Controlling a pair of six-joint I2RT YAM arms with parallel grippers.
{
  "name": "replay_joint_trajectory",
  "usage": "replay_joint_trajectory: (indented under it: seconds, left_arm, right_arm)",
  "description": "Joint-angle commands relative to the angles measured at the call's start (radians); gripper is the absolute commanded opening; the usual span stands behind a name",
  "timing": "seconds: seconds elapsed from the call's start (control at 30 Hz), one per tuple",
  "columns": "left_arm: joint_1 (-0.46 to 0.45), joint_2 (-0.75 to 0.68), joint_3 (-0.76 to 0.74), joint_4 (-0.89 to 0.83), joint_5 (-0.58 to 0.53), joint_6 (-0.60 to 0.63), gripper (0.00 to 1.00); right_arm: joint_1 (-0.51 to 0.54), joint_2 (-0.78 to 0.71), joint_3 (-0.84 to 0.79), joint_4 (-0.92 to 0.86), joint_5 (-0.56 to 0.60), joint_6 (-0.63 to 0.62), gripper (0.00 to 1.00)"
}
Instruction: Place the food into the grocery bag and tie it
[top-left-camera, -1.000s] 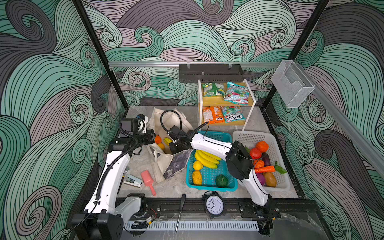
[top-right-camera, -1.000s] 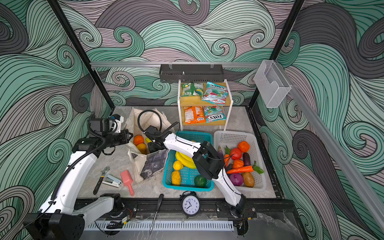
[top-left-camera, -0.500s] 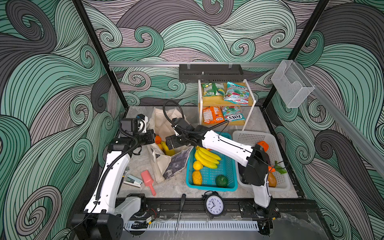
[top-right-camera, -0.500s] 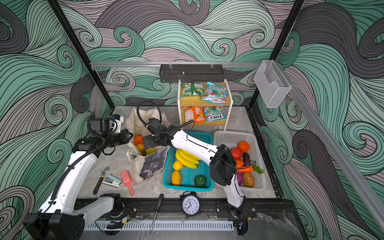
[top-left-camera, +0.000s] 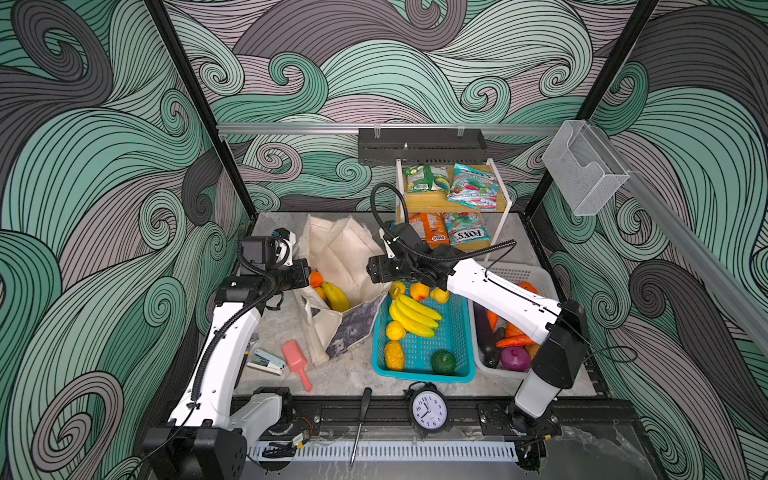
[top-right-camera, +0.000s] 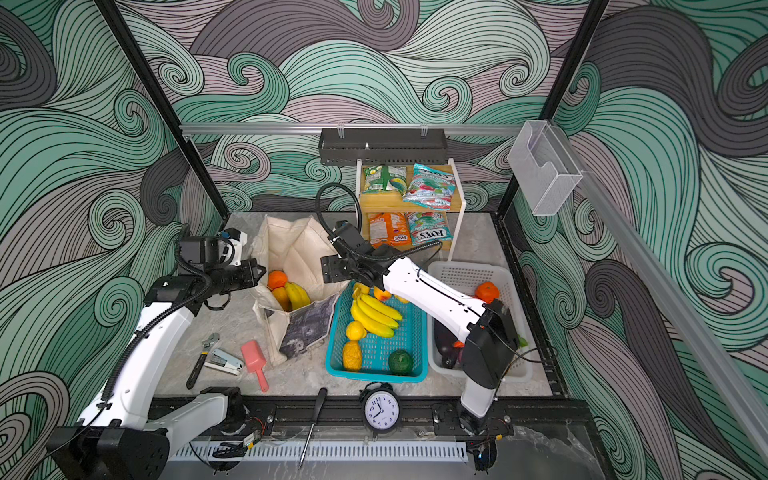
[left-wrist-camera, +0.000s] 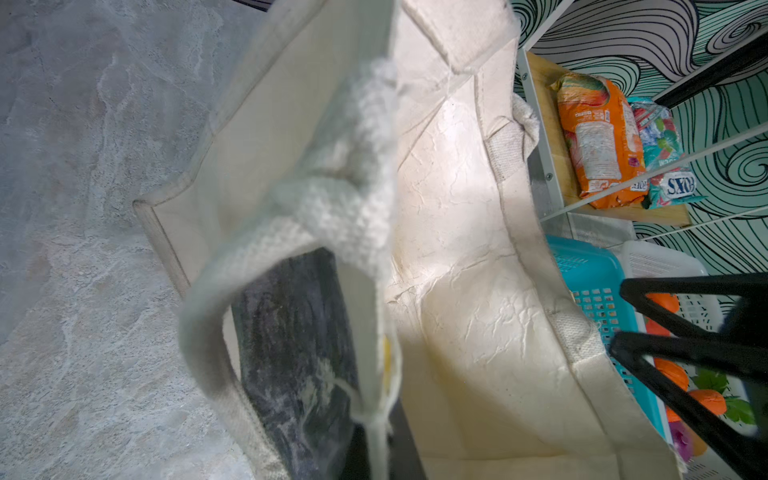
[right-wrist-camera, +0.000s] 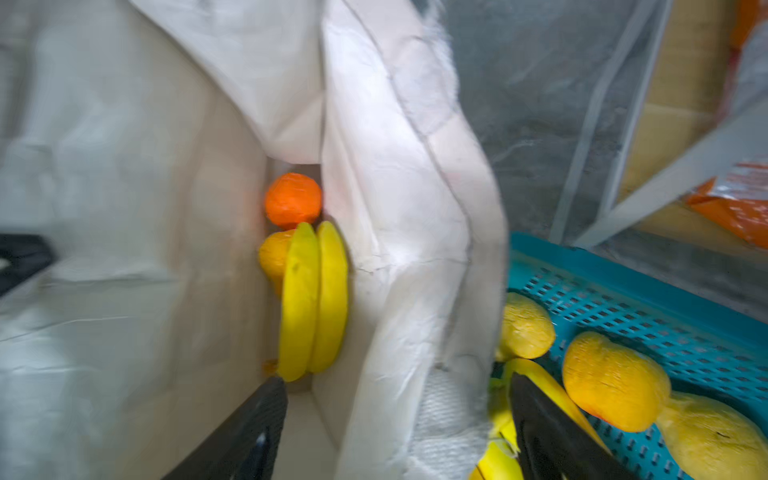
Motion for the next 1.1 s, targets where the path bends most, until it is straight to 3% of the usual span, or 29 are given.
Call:
replay_joint_trajectory:
  seconds: [0.0,0.17,0.37,0.67,0.8,0.93,1.07]
  left_arm:
    - [-0.006,-0.025,0.001,0.005,0.001,0.006,0.0]
    - [-0.007,-0.024,0.0,0.005,-0.005,0.007,0.0]
    - [-0.007,-0.021,0.001,0.004,-0.009,0.007,0.0]
    - [-0.006,-0.023,0.001,0.004,-0.011,0.007,0.0]
    - [-0.001,-0.024,0.008,0.008,-0.037,0.006,0.0]
    - [0.001,-0.024,0.044,-0.005,-0.142,-0.057,0.0]
    - [0.001,-0.002,0.153,-0.067,-0.188,-0.092,0.0]
  right_arm:
    - [-0.012,0.005,-0.026,0.028,0.04,-0.001,0.81]
    - [-0.031,0.054,-0.038,0.07,-0.027,0.026,0.74]
    - [-0.031,0.093,-0.064,0.174,-0.157,0.1,0.58]
    - [-0.027,0.023,-0.091,0.225,-0.145,0.092,0.01]
    - [-0.012,-0.032,-0.08,0.217,-0.115,0.062,0.0]
    - [0.018,-0.092,-0.057,0.191,-0.069,0.026,0.0]
    - [0.079,-0.152,-0.027,0.146,0.057,-0.034,0.0]
